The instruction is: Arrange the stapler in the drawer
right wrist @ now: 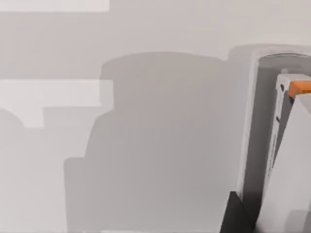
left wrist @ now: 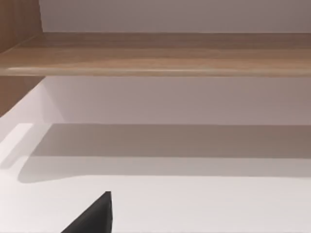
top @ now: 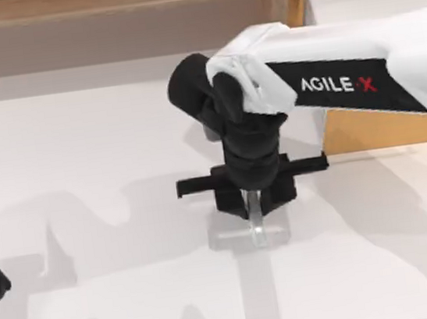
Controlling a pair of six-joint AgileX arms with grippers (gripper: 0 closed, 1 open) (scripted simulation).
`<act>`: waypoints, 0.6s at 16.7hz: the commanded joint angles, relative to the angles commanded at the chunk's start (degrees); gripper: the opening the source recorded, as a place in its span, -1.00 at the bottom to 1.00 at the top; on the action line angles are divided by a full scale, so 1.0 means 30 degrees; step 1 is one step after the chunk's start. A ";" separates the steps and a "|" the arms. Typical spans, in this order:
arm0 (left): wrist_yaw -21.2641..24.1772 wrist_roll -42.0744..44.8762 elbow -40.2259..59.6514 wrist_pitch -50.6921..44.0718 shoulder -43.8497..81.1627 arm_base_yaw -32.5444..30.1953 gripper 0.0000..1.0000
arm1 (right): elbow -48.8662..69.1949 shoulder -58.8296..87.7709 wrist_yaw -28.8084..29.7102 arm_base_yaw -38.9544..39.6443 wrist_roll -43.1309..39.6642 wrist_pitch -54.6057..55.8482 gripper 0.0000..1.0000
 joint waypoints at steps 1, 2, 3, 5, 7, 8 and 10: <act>0.0000 0.0000 0.0000 0.0000 0.0000 0.0000 1.00 | 0.0000 0.0000 0.0000 0.0000 0.0000 0.0000 -1.00; 0.0000 0.0000 0.0000 0.0000 0.0000 0.0000 1.00 | 0.0000 0.0000 0.0000 0.0000 0.0000 0.0000 -1.00; 0.0000 0.0000 0.0000 0.0000 0.0000 0.0000 1.00 | 0.0000 0.0000 0.0000 0.0000 0.0000 0.0000 -1.00; 0.0000 0.0000 0.0000 0.0000 0.0000 0.0000 1.00 | 0.0000 0.0000 0.0000 0.0000 0.0000 0.0000 -1.00; 0.0000 0.0000 0.0000 0.0000 0.0000 0.0000 1.00 | 0.0000 0.0000 0.0000 0.0000 0.0000 0.0000 -1.00; 0.0000 0.0000 0.0000 0.0000 0.0000 0.0000 1.00 | 0.0003 -0.0010 -0.0007 0.0023 0.0021 -0.0001 -1.00; 0.0000 0.0000 0.0000 0.0000 0.0000 0.0000 1.00 | 0.0193 -0.0092 -0.0011 0.0012 0.0034 -0.0288 -1.00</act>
